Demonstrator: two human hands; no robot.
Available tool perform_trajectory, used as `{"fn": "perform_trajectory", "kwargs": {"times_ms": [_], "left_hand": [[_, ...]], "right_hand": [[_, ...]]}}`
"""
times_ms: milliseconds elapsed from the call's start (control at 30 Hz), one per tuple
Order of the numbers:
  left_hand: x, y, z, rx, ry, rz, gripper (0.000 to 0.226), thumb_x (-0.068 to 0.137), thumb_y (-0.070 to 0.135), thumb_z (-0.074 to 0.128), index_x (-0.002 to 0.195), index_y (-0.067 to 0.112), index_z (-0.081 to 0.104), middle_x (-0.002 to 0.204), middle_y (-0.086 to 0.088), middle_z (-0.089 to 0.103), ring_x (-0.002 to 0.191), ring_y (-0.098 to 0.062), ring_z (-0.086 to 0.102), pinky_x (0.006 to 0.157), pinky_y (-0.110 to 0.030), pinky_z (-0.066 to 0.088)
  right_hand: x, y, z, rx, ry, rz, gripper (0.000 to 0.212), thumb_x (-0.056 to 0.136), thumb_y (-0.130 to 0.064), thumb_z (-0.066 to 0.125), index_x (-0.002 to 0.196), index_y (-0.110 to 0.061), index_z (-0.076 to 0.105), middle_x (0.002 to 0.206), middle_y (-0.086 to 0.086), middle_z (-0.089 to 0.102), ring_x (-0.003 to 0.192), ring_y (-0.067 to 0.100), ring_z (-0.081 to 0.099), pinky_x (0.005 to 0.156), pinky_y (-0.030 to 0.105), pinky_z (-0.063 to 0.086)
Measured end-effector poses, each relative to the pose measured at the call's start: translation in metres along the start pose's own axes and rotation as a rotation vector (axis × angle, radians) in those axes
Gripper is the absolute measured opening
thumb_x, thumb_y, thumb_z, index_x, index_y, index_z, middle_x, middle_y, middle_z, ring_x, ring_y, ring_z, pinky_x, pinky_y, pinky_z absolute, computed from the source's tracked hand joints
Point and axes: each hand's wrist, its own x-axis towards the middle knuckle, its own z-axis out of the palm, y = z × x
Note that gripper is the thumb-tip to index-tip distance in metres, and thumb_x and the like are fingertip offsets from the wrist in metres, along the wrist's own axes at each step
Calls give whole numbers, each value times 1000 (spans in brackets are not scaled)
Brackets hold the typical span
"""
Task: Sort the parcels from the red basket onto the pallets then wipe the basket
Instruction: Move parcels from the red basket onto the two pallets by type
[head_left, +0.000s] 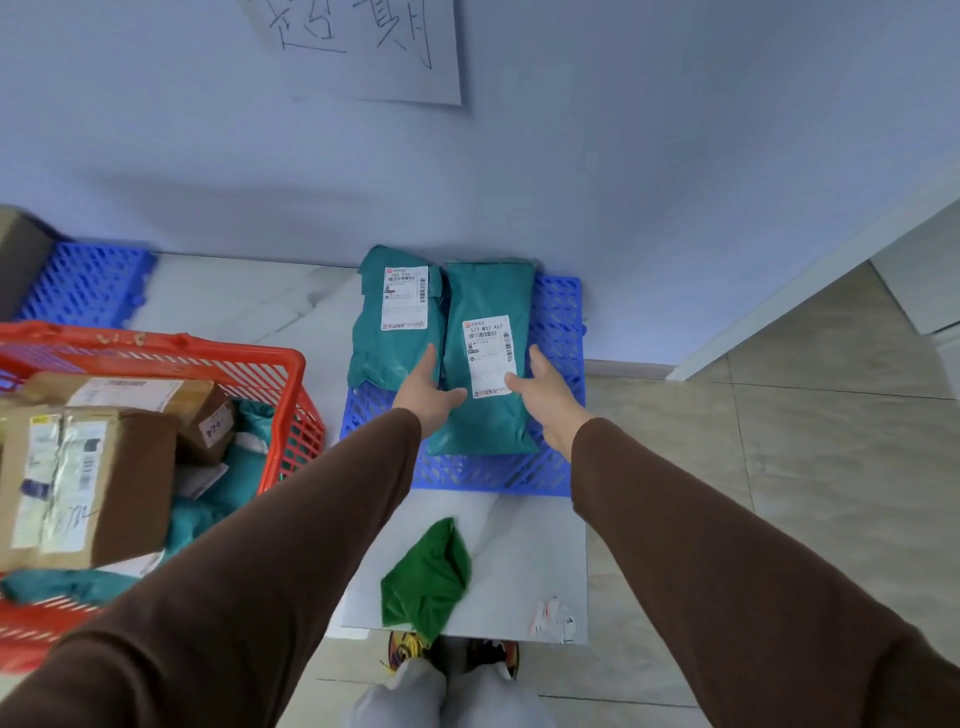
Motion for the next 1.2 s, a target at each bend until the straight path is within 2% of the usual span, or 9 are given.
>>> {"fn": "perform_trajectory", "kwargs": {"times_ms": [133, 267, 567, 667, 833, 933, 967, 1100, 1200], "left_hand": [[-37, 21, -12, -89, 41, 21, 85, 95, 16, 66, 161, 21, 13, 164, -2, 28, 146, -23, 36, 114, -39, 38], [-81, 43, -37, -187, 97, 56, 78, 95, 20, 67, 159, 22, 23, 161, -1, 33, 144, -19, 38, 99, -29, 40], [-161, 39, -135, -407, 240, 103, 67, 94, 10, 67, 154, 15, 35, 154, -7, 43, 139, -20, 44, 108, -29, 39], [-179, 22, -171, -427, 297, 103, 66, 94, 11, 67, 153, 13, 38, 152, -9, 46, 140, -21, 44, 114, -38, 39], [-202, -13, -232, -445, 330, 82, 60, 95, 16, 66, 150, 20, 42, 144, -3, 53, 120, -9, 58, 98, -40, 49], [-210, -38, -273, -446, 325, 76, 57, 96, 12, 64, 149, 19, 43, 137, -1, 52, 101, -2, 62, 74, -20, 55], [-211, -49, -289, -421, 317, 76, 58, 96, 12, 65, 149, 18, 43, 138, -3, 51, 110, -8, 58, 75, -17, 53], [-214, -94, -344, -346, 289, 45, 60, 93, 14, 69, 148, 16, 45, 149, -7, 47, 137, -21, 45, 115, -42, 38], [-215, -123, -370, -345, 270, -5, 56, 92, 11, 67, 144, 12, 47, 140, -4, 56, 129, -22, 53, 112, -42, 41]], "right_hand": [[-39, -29, 10, 7, -16, -93, 69, 101, -19, 57, 160, -31, 22, 158, -9, 38, 144, 14, 38, 101, 26, 32], [-85, -61, 32, 30, -68, -181, 71, 99, -22, 61, 159, -31, 25, 163, -8, 30, 149, 13, 31, 112, 28, 31], [-161, -107, 120, 34, -223, -297, 68, 98, -19, 63, 158, -24, 30, 163, 0, 32, 149, 12, 29, 109, 27, 27], [-179, -113, 158, 17, -250, -305, 66, 98, -15, 62, 157, -20, 32, 162, 4, 34, 148, 16, 34, 110, 26, 30], [-200, -114, 226, -18, -255, -298, 62, 99, -12, 59, 156, -14, 34, 160, 7, 37, 144, 16, 39, 108, 22, 33], [-209, -109, 267, -35, -237, -285, 62, 100, -16, 60, 156, -15, 34, 161, 5, 36, 147, 16, 36, 107, 22, 31], [-209, -105, 280, -43, -238, -275, 62, 100, -18, 61, 156, -16, 34, 161, 5, 35, 147, 16, 35, 106, 23, 31], [-210, -85, 326, -55, -203, -186, 63, 101, -23, 60, 157, -19, 32, 162, 2, 34, 146, 18, 36, 105, 30, 37], [-211, -69, 356, -38, -191, -130, 62, 103, -22, 57, 158, -18, 29, 162, 3, 32, 147, 20, 34, 110, 31, 34]]}}
